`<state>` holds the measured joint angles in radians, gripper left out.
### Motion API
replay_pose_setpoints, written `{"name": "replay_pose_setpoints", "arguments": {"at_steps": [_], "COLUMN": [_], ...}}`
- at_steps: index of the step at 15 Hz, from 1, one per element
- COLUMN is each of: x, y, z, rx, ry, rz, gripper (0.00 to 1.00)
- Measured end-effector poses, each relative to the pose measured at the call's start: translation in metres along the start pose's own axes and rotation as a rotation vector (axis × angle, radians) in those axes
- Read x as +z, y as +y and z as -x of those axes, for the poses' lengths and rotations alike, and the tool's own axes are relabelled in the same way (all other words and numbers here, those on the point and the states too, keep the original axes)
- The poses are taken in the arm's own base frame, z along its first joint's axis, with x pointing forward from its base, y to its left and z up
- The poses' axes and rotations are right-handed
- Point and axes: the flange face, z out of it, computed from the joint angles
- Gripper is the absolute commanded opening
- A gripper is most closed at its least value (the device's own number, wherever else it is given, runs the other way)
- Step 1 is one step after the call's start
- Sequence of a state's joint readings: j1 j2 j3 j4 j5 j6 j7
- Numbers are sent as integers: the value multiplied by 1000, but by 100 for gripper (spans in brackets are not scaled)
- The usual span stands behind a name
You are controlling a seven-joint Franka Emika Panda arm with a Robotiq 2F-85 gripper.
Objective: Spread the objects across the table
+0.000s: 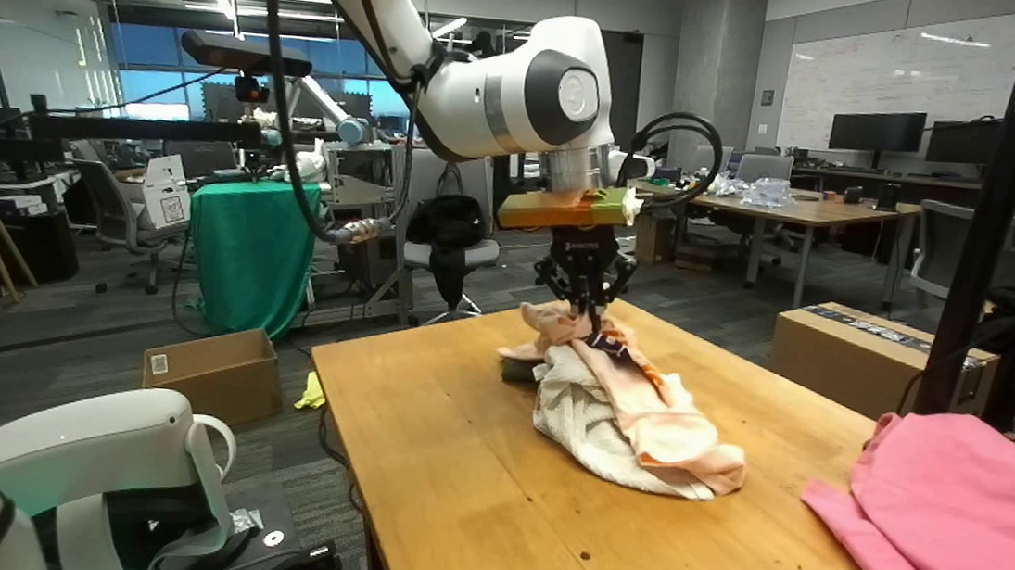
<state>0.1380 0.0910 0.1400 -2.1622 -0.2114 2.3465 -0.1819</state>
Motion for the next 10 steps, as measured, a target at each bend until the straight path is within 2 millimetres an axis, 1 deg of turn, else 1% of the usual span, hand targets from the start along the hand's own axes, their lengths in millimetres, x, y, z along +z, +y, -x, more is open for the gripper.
{"name": "replay_pose_setpoints", "arguments": {"at_steps": [3, 5, 7, 10], "x": [-7, -19, -40, -87], "y": [4, 8, 11, 13], "z": [1, 2, 3, 7], "rx": [11, 23, 47, 113], "ry": [14, 32, 63, 130], "rz": [4, 21, 53, 133], "gripper": [4, 4, 3, 3]}}
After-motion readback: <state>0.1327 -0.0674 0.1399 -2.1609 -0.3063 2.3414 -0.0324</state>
